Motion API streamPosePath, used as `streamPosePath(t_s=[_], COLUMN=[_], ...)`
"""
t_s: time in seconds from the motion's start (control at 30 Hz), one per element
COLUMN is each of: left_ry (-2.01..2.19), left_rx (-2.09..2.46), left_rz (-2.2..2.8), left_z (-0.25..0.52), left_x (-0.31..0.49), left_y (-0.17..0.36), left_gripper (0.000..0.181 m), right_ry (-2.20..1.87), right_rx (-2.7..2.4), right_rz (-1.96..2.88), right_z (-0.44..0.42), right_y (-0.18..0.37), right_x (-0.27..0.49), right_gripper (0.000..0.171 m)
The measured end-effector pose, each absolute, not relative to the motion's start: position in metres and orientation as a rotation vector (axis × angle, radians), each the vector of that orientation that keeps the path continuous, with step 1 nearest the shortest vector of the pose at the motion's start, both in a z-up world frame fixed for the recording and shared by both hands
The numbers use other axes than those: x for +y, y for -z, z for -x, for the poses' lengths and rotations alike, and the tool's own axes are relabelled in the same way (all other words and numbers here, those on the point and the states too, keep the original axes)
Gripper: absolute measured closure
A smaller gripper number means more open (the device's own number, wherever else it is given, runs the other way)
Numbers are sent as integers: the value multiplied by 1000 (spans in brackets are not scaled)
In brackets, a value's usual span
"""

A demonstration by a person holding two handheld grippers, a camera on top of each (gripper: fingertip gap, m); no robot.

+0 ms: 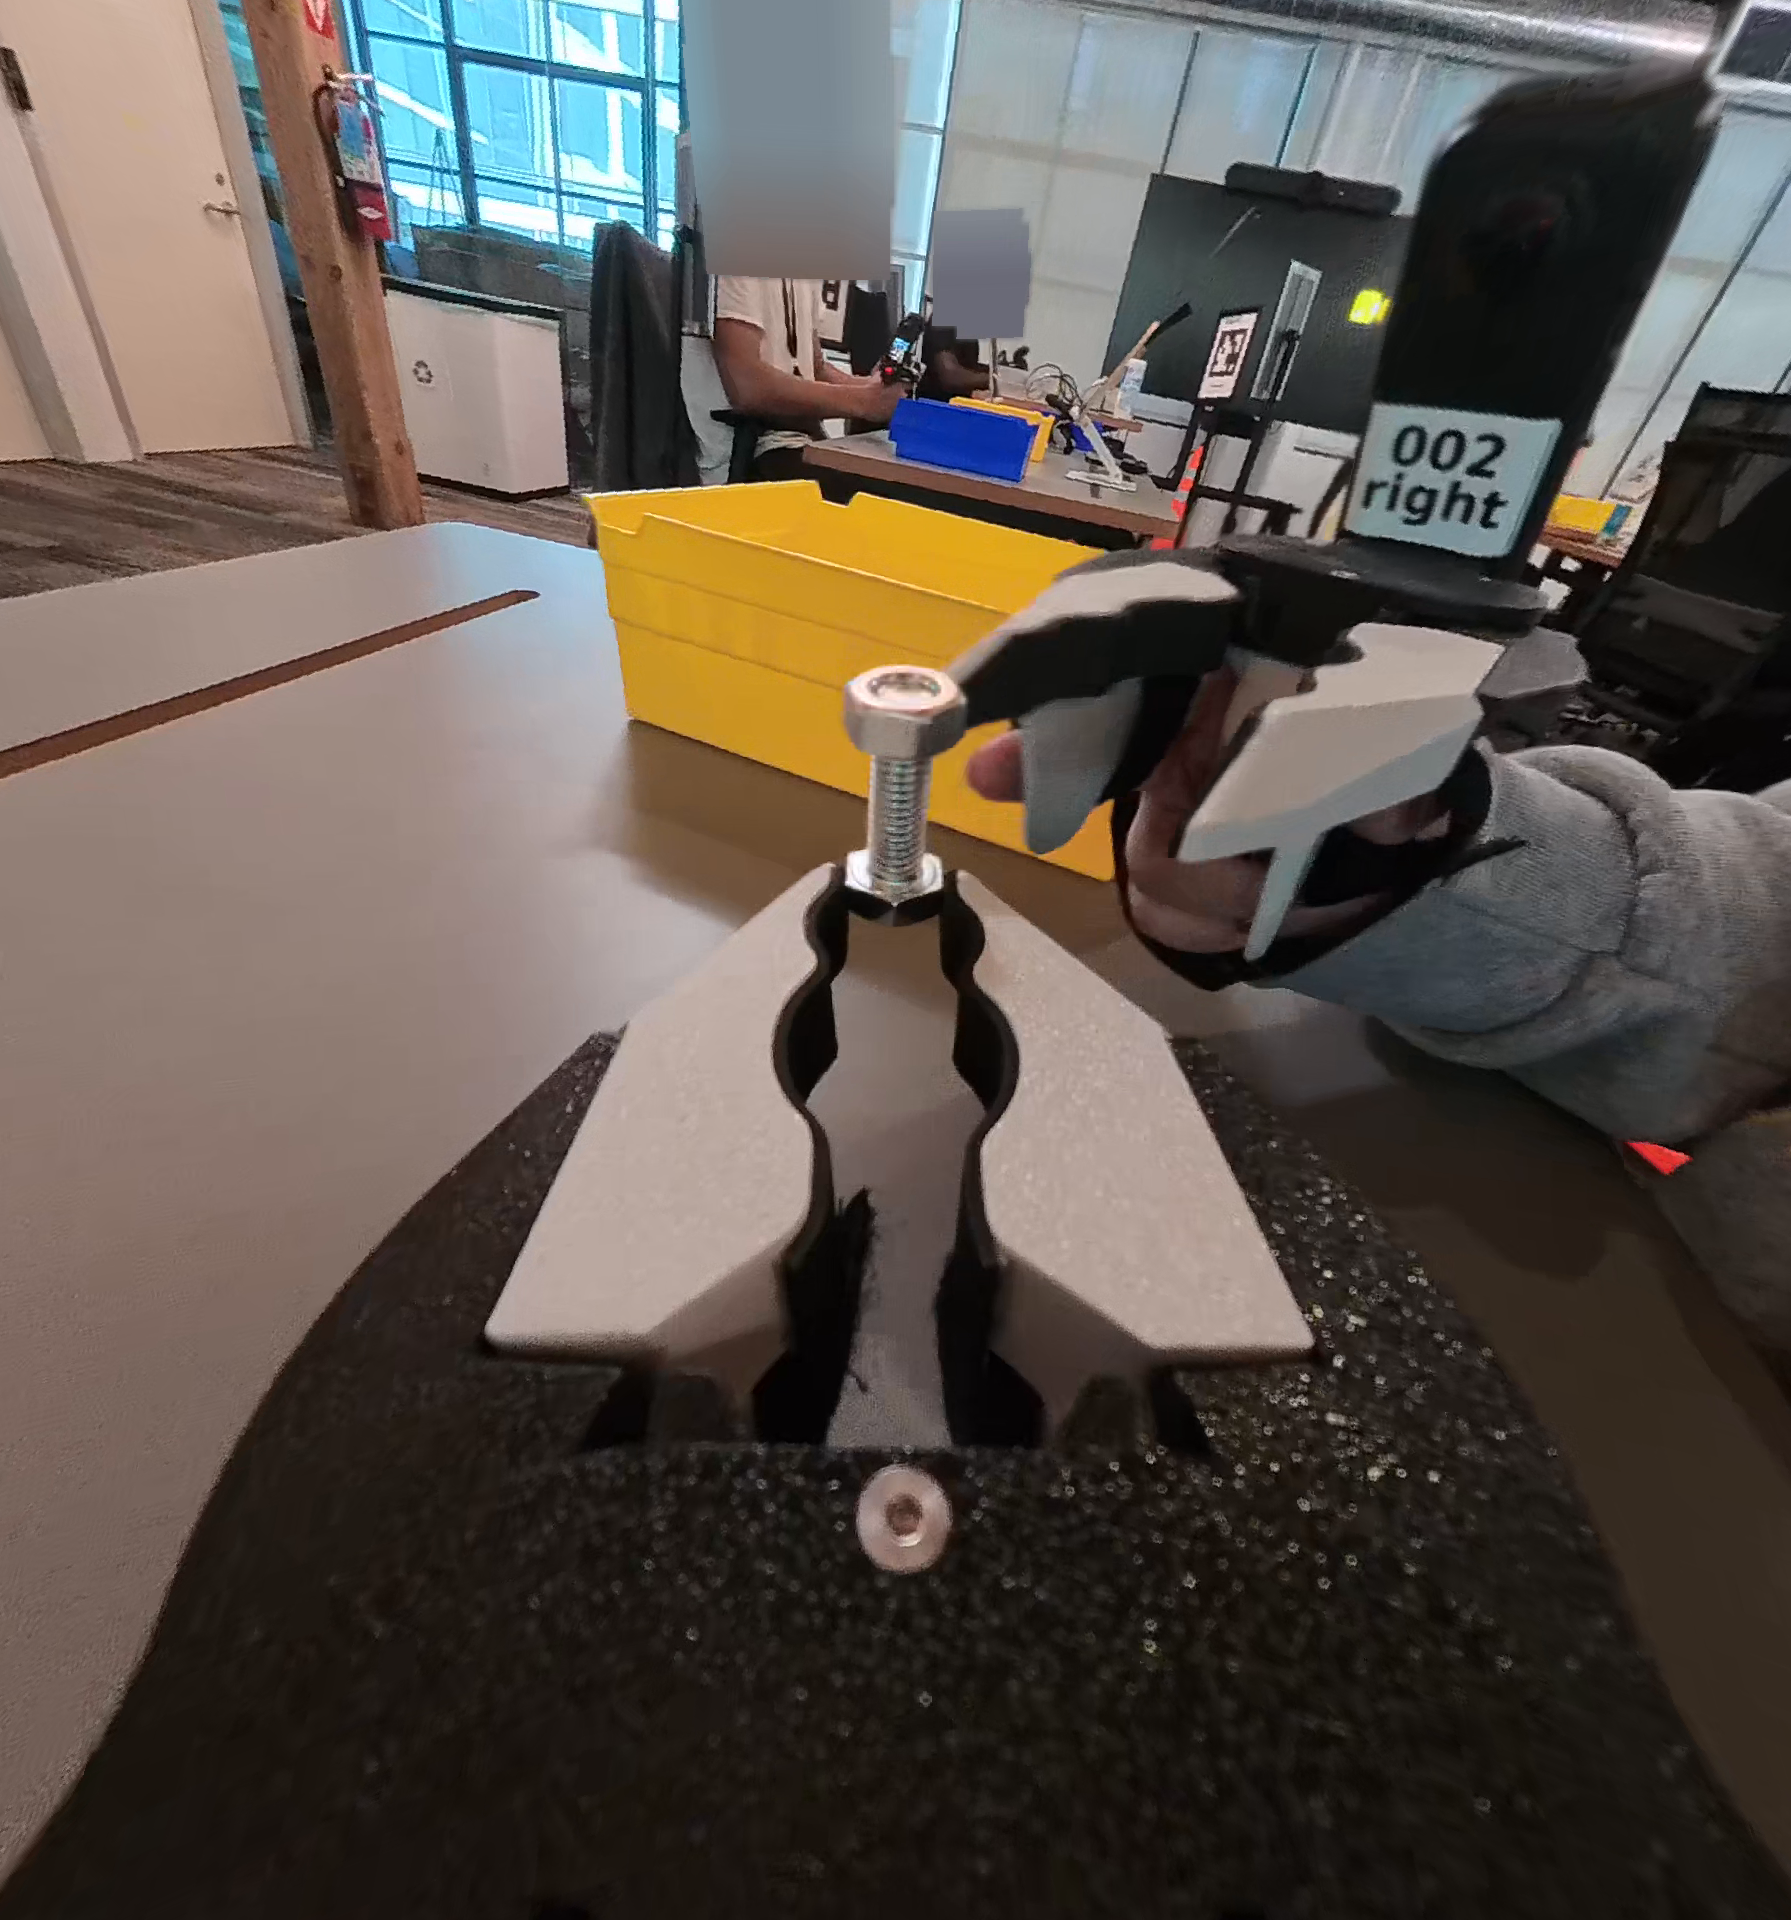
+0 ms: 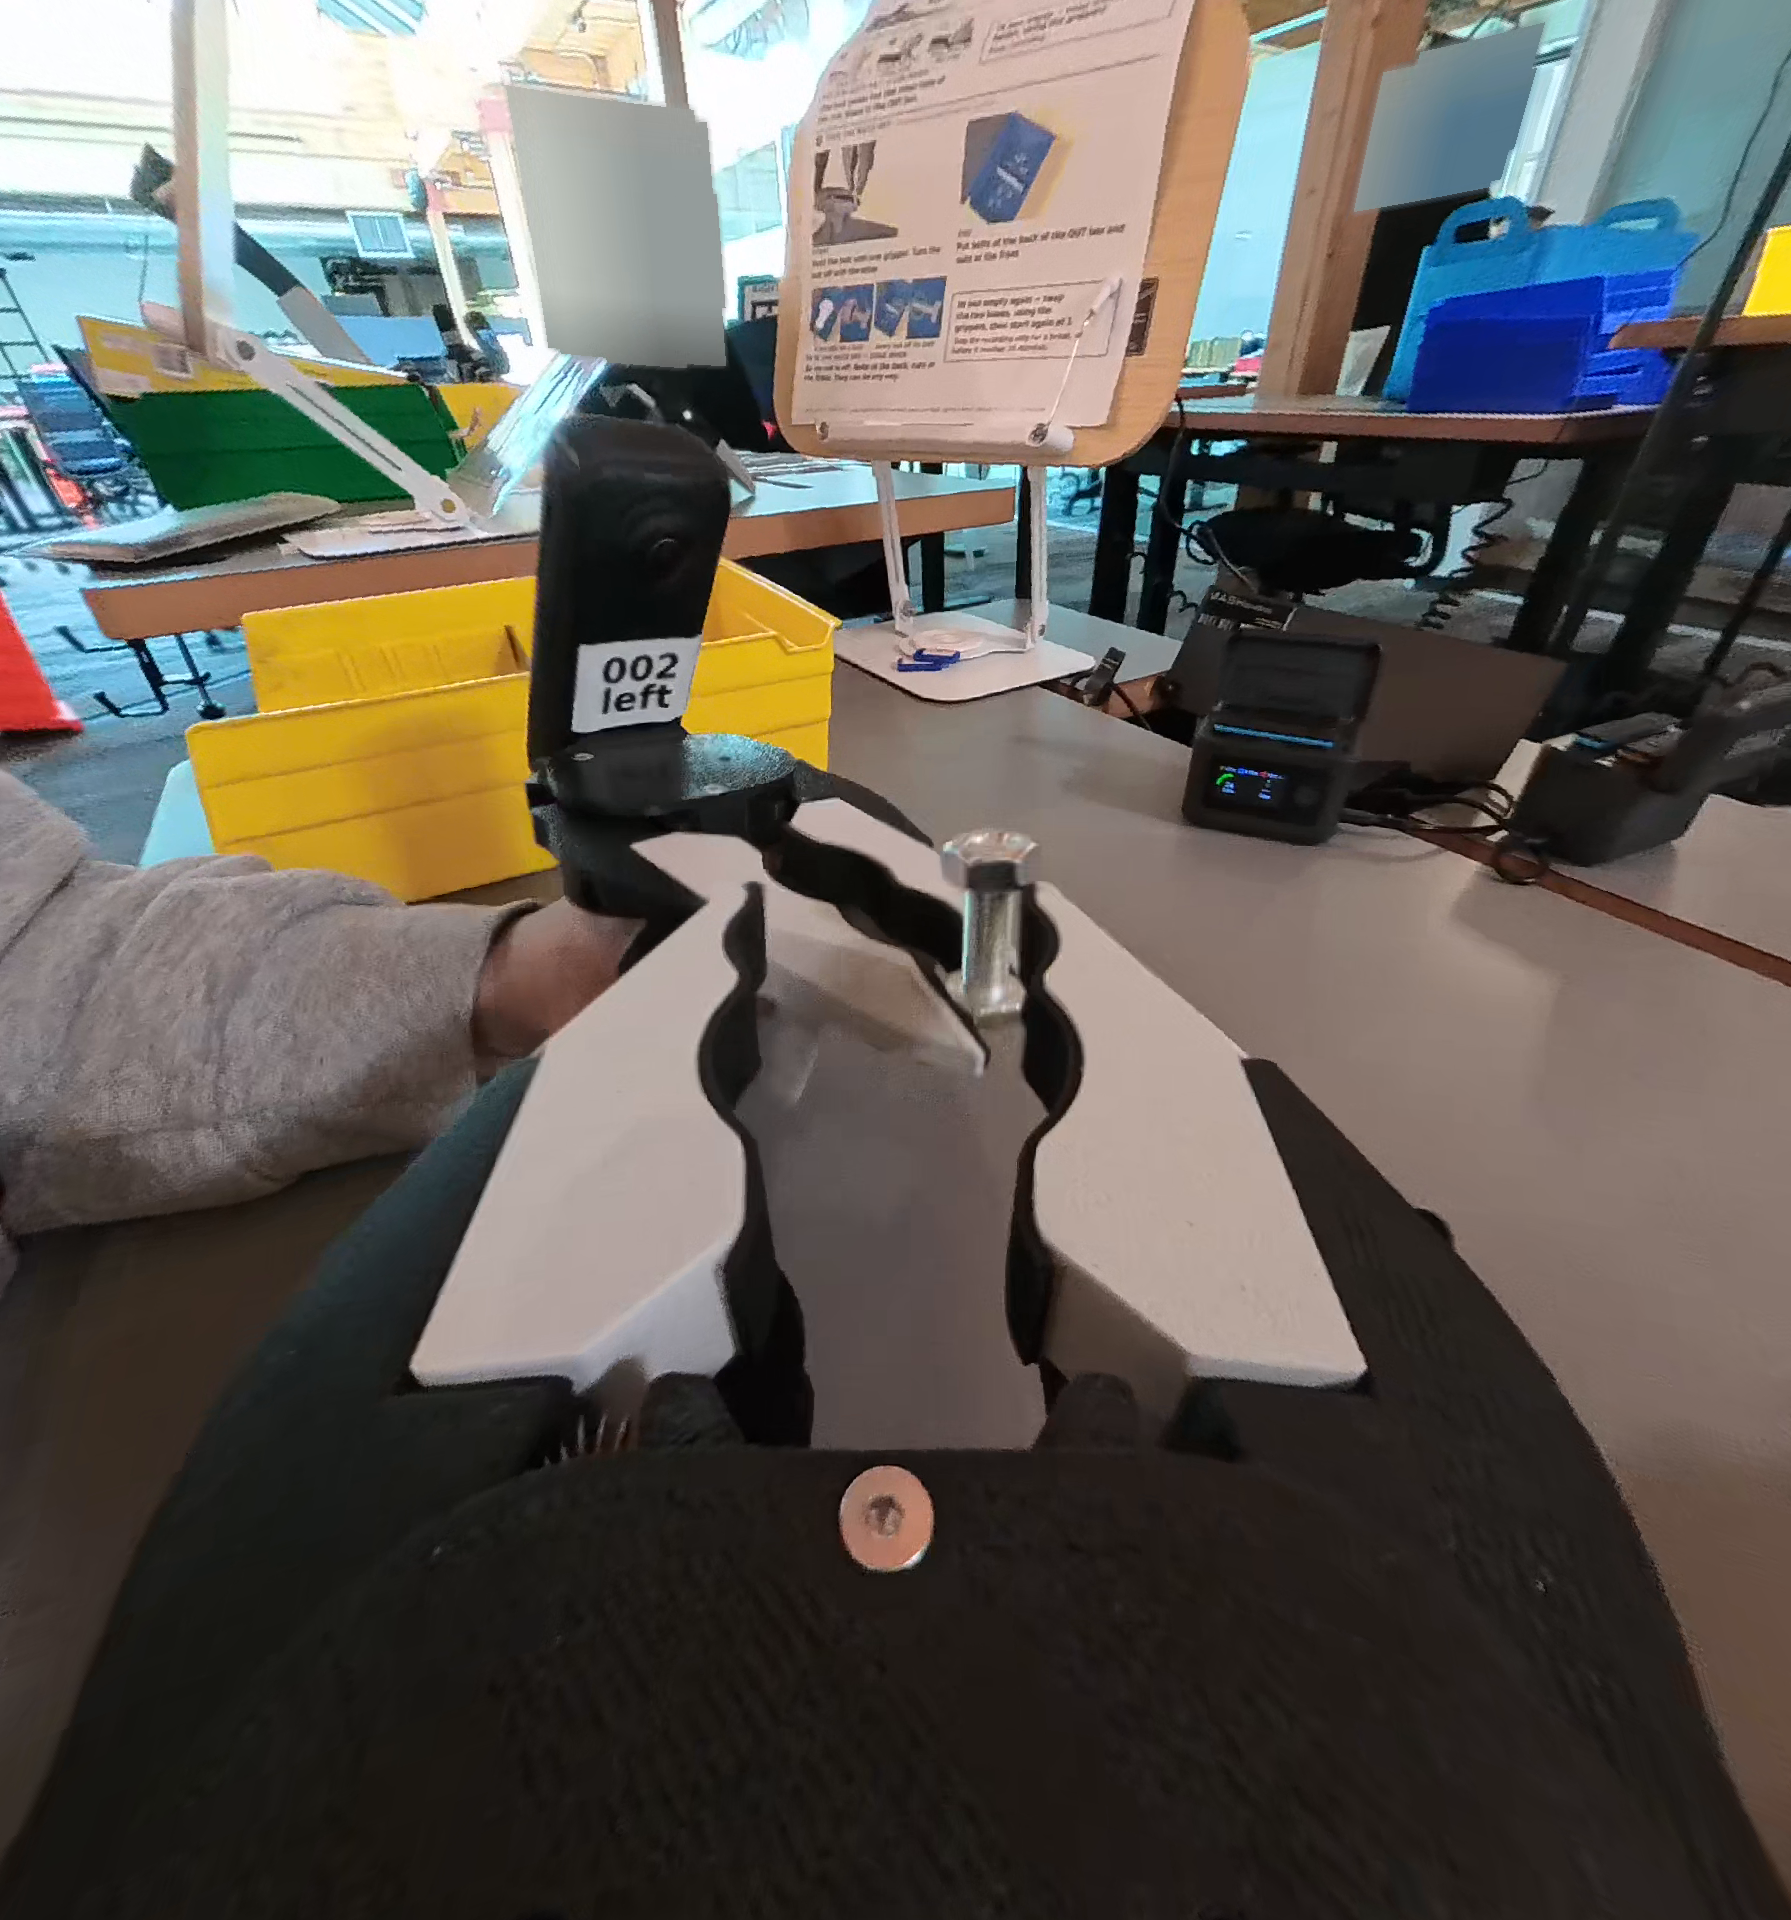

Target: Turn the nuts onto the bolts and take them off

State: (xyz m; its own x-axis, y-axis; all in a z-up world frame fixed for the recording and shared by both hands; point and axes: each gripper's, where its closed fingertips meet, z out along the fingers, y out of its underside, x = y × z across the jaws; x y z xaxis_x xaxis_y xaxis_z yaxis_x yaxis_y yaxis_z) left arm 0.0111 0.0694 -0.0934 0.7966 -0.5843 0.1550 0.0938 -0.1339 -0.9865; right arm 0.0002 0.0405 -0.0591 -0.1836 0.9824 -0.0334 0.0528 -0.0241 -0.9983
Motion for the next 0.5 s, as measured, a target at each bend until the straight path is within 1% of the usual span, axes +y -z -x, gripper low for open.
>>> streamPosePath(t_s=[0.03,0.1,0.13,0.2,0.3,0.4,0.5], left_ry=[614,615,617,612,625,628,627], left_rx=[397,410,431,476,538,545,492], left_rz=[1608,1610,1613,1623,1616,1624,1620], left_z=[-11,-12,-15,-21,-31,-32,-25], left_x=[69,69,68,66,62,62,65], left_y=[93,94,95,97,99,100,98], left_gripper=[166,166,166,166,166,166,166], right_ry=[-1349,-1343,-1334,-1332,-1363,-1367,-1356], right_rx=[-1373,-1336,-1322,-1324,-1414,-1473,-1465], right_rz=[1164,1170,1174,1181,1190,1171,1149], right_z=[-4,-5,-3,4,18,26,23], right_y=[59,57,57,56,63,67,65], right_x=[40,46,48,49,36,26,25], right_gripper=[131,131,126,109,92,92,100])
